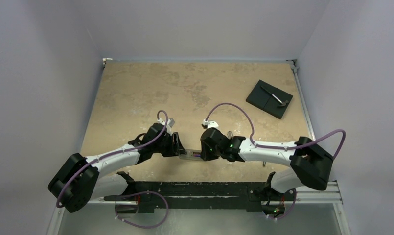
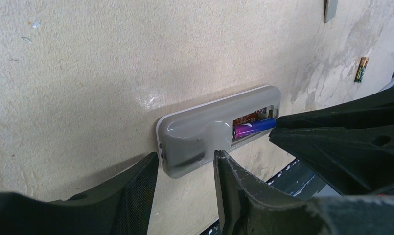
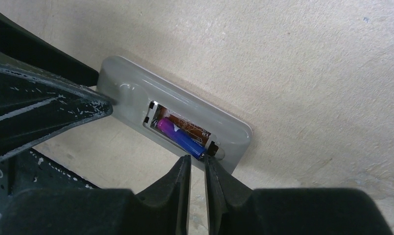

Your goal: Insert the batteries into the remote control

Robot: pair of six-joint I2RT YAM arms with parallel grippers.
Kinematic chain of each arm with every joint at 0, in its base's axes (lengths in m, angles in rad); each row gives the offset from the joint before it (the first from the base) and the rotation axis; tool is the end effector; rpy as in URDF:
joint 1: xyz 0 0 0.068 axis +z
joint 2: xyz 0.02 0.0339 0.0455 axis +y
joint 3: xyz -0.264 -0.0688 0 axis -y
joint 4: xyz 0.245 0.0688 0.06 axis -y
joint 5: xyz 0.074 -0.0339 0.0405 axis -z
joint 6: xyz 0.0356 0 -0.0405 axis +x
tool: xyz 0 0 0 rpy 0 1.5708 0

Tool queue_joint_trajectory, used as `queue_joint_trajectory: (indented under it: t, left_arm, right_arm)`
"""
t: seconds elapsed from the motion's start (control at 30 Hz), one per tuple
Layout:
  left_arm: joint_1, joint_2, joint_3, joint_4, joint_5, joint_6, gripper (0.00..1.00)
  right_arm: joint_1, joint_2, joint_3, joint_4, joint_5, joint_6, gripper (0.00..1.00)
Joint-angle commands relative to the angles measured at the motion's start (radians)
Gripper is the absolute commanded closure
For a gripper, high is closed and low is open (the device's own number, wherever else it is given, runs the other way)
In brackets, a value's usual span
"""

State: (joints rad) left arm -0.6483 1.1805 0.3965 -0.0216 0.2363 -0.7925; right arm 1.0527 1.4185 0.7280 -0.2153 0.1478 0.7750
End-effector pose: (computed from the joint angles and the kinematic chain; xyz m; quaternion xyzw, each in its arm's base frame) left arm 0.1629 -0.1338 0.1488 -0.0225 0.9220 -0.3267 0.2065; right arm 0.1405 0.2358 0.1787 -0.1066 0.9369 0.2151 0.2541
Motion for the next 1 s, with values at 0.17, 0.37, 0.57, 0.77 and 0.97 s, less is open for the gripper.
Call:
queue_joint_trajectory:
  t: [0.17, 0.37, 0.57, 0.77, 0.97]
  left_arm:
    - [0.003, -0.015, 0.004, 0.041, 0.013, 0.007, 0.56]
    - [0.003, -0.012, 0.001, 0.048, 0.017, 0.008, 0.56]
    - [0.004, -0.013, -0.003, 0.054, 0.021, 0.003, 0.57]
    - [0.003, -0.017, -0.008, 0.055, 0.022, 0.004, 0.57]
    - [0.003, -0.02, -0.011, 0.061, 0.021, 0.001, 0.57]
  right_arm:
    - [-0.003, 0.017, 0.048, 0.026, 0.014, 0.006, 0.83]
    - [-0.003, 0.036, 0.059, 0.017, -0.005, -0.014, 0.86]
    - [-0.001, 0.084, 0.082, 0.009, -0.013, -0.059, 0.92]
    - [0.006, 0.097, 0.092, 0.003, -0.04, -0.084, 1.0]
    - [0.043, 0.109, 0.126, -0.057, -0.035, -0.118, 1.0]
